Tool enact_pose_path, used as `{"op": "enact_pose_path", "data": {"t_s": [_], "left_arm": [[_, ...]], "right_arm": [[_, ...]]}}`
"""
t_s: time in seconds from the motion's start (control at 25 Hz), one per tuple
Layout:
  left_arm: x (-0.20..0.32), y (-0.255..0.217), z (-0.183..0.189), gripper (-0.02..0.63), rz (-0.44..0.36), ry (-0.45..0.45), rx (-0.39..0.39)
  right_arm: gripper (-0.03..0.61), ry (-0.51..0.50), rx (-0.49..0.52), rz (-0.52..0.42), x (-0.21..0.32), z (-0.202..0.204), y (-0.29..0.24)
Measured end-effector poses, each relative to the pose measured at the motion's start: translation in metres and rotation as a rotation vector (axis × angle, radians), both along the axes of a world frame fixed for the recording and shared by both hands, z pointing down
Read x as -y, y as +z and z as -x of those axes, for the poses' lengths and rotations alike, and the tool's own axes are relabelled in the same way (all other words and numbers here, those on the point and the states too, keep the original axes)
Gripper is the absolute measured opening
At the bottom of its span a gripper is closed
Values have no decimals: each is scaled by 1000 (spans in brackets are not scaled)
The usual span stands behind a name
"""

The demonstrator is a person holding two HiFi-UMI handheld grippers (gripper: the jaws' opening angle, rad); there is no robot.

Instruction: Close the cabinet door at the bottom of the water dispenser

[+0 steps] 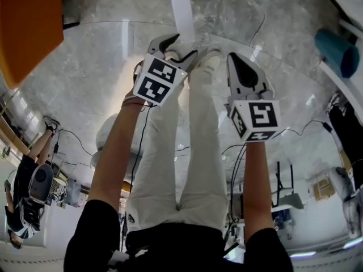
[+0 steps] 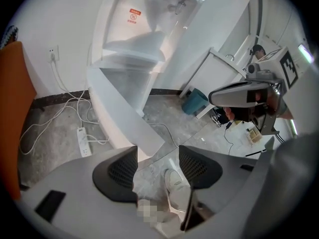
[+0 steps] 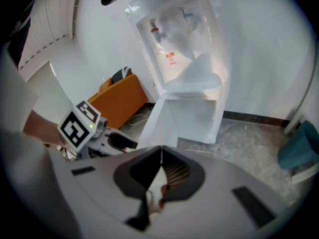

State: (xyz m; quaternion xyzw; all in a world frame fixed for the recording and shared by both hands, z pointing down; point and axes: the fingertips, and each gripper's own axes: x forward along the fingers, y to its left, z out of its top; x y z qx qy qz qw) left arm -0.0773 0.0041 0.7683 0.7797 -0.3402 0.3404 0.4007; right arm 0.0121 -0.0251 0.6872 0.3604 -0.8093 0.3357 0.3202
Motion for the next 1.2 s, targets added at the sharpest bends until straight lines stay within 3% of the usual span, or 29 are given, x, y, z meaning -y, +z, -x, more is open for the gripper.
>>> {"op": "enact_pose_path", "data": {"t_s": [0.44,1.2], "left_arm": [[7,1,-22,259,5,29,14],[30,-1,-80,259,-3,162,15]], "right_arm": [[35,71,-4,-12,2,-34,3],[35,151,-16,-33,17,-82,4]]}}
